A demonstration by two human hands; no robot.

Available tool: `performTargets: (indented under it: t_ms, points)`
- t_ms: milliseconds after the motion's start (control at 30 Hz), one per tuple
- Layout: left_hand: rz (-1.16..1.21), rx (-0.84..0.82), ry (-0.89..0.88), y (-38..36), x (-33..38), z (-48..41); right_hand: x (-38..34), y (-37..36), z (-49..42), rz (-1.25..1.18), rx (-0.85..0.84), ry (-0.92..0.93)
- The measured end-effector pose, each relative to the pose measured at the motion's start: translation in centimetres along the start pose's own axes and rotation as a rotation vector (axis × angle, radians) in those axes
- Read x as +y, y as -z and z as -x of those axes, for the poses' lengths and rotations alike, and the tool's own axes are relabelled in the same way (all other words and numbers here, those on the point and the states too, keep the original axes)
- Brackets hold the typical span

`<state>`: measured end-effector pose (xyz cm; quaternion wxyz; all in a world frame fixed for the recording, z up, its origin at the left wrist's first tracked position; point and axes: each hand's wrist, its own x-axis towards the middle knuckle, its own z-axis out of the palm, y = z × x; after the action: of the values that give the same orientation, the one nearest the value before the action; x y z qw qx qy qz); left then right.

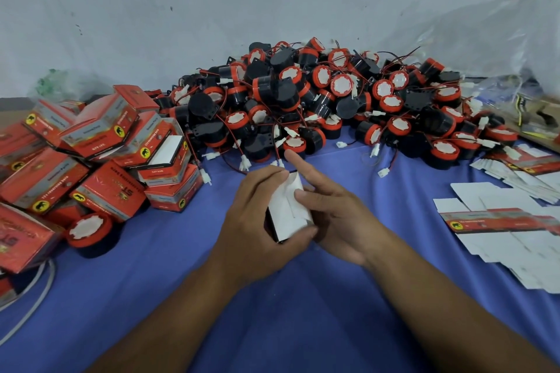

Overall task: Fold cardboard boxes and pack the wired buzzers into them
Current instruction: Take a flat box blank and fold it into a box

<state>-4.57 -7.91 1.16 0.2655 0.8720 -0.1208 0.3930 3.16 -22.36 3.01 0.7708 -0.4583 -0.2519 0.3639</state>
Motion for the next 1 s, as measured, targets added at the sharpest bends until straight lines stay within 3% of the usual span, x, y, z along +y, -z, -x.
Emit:
performTargets:
  t_ms: [233, 400, 467, 567, 667, 833, 933, 1000]
  points:
    - [0.127, -0.026, 0.020, 0.6, 0.1, 0.0, -0.1, 0.1, 0.1, -0.008, -0.030, -0.014]
    - [0.144, -0.030, -0.027, 0.7, -0.2, 0.2, 1.1, -1.0, 0.0, 0.214, 0.119, 0.028]
    - [0.120, -0.036, -0.023, 0.6, -0.4, 0.2, 1.1, -1.1, -0.2, 0.198, 0.148, 0.008]
    - [0.213, -0.053, 0.129, 0.4, -0.2, 0.1, 0.0, -0.5, -0.4, 0.001, 0.146, -0.022]
    - [0.253, -0.124, 0.241, 0.3, -0.2, 0.4, -0.4, 0.0, -0.2, 0.043, 0.140, 0.046]
    - [0.216, -0.126, 0.208, 0.3, -0.5, 0.4, 0.7, -0.5, -0.2, 0.489, 0.154, 0.175]
    - [0.116, -0.176, 0.079, 0.4, -1.0, -0.1, 0.0, 0.3, 0.0, 0.999, 0.147, 0.371]
    - [-0.026, -0.233, -0.015, 0.6, -1.7, -0.2, 0.0, 1.0, -0.1, 1.396, 0.057, 0.478]
